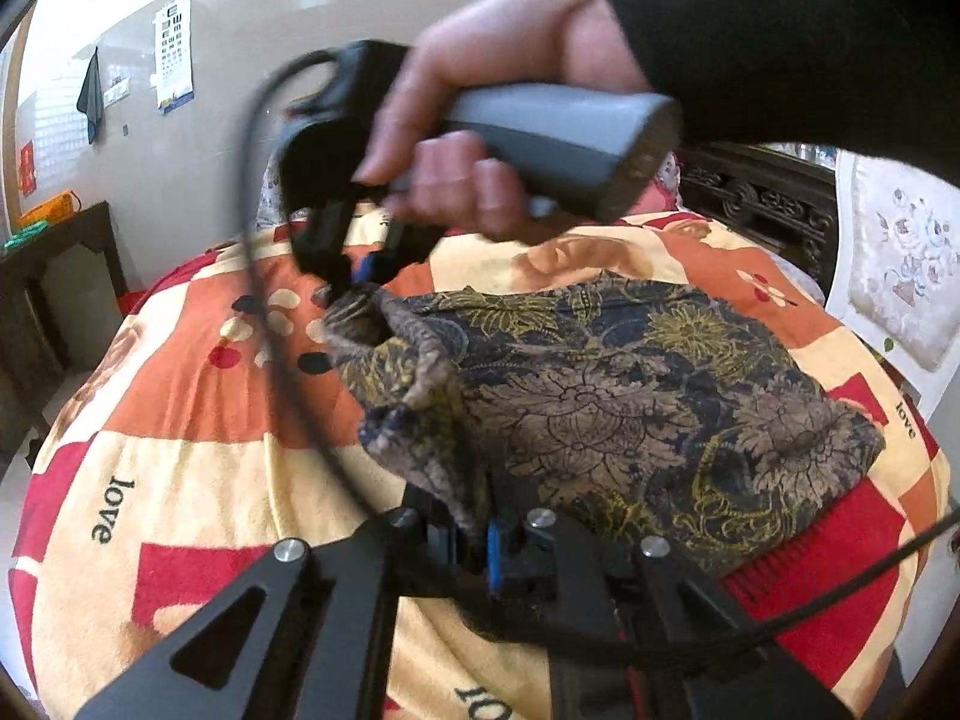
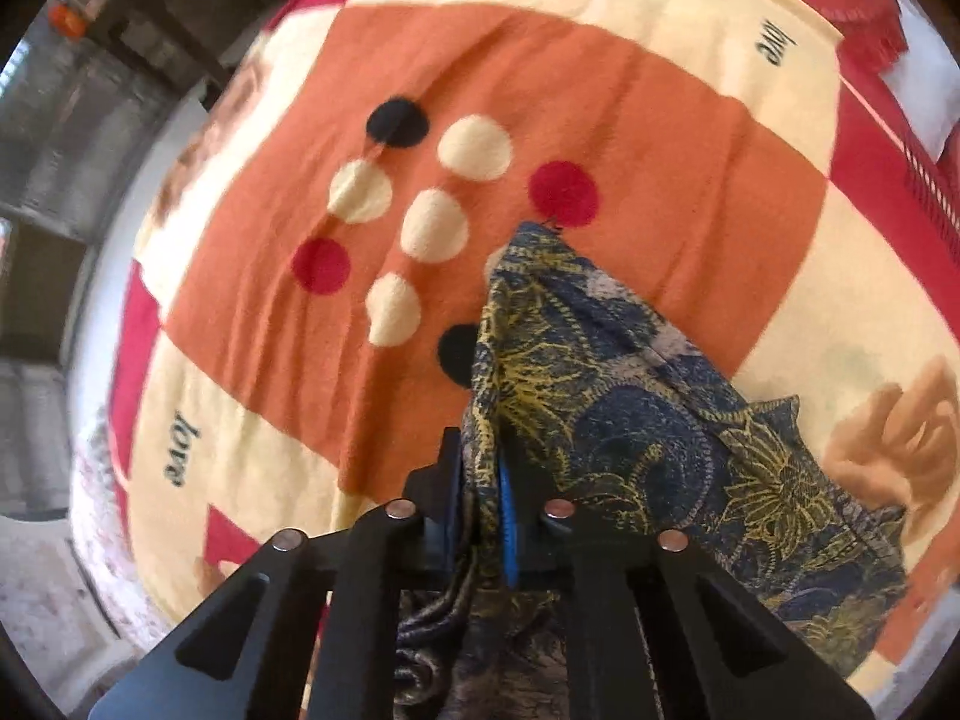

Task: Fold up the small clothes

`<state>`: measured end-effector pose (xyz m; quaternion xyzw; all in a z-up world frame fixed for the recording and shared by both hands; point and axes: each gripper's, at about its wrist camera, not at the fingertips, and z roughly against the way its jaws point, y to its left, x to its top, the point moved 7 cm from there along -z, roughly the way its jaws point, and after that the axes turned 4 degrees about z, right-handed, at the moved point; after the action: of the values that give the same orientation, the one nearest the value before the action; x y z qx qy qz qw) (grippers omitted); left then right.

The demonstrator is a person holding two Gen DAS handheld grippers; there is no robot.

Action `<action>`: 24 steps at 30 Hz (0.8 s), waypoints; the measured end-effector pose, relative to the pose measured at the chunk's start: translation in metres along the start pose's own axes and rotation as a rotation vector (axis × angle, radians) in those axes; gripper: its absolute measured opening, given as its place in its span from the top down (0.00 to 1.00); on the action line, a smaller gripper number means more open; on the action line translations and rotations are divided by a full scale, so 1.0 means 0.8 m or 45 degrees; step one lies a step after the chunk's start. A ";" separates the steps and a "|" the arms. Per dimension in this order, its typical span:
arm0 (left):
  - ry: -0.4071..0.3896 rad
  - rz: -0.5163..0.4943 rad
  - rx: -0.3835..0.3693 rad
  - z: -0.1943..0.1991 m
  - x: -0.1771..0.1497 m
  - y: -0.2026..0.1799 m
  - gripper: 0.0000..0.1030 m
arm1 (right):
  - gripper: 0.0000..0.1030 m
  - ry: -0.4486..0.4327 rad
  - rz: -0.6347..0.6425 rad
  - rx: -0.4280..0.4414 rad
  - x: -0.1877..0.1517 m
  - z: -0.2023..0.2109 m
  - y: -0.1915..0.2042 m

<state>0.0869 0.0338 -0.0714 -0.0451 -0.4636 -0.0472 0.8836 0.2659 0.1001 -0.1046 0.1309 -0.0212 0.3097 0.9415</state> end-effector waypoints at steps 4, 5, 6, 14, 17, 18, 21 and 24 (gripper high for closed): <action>0.010 -0.013 0.013 0.002 -0.005 -0.003 0.94 | 1.00 -0.073 -0.063 0.080 -0.021 0.022 -0.036; 0.009 -0.020 0.013 0.003 -0.003 -0.008 0.94 | 1.00 -0.090 -0.080 0.093 -0.026 0.026 -0.046; 0.006 -0.024 0.011 0.004 -0.001 -0.011 0.94 | 1.00 -0.105 -0.099 0.104 -0.033 0.031 -0.056; -0.015 -0.120 -0.053 0.013 0.016 -0.068 0.95 | 1.00 -0.183 -0.205 0.149 -0.078 0.064 -0.126; -0.010 -0.166 -0.072 0.013 0.014 -0.093 0.95 | 1.00 -0.201 -0.239 0.144 -0.097 0.078 -0.154; -0.006 -0.184 -0.079 0.012 0.013 -0.102 0.95 | 1.00 -0.207 -0.249 0.145 -0.104 0.079 -0.160; 0.023 -0.237 -0.104 0.004 0.008 -0.130 0.95 | 1.00 -0.224 -0.269 0.135 -0.120 0.088 -0.179; 0.035 -0.284 -0.126 0.003 0.003 -0.157 0.95 | 1.00 -0.243 -0.280 0.127 -0.138 0.101 -0.198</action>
<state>0.0701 -0.0908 -0.0636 -0.0361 -0.4508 -0.1687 0.8758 0.2735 -0.1071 -0.0772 0.2079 -0.0809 0.1916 0.9558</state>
